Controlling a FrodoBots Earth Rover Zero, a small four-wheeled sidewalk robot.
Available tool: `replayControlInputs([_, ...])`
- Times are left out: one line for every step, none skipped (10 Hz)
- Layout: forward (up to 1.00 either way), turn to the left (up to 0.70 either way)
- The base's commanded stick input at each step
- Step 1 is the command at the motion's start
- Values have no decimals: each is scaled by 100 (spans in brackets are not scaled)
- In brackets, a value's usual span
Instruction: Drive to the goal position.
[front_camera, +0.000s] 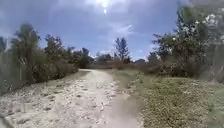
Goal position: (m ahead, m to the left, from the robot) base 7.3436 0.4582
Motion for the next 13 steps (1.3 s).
replayControlInputs([70,15])
replayControlInputs([70,32])
replayControlInputs([70,35])
replayControlInputs([70,23])
replayControlInputs([70,1])
replayControlInputs([70,0])
replayControlInputs([70,0])
replayControlInputs([70,0])
replayControlInputs([70,0])
replayControlInputs([70,0])
replayControlInputs([70,0])
replayControlInputs([70,0])
replayControlInputs([70,0])
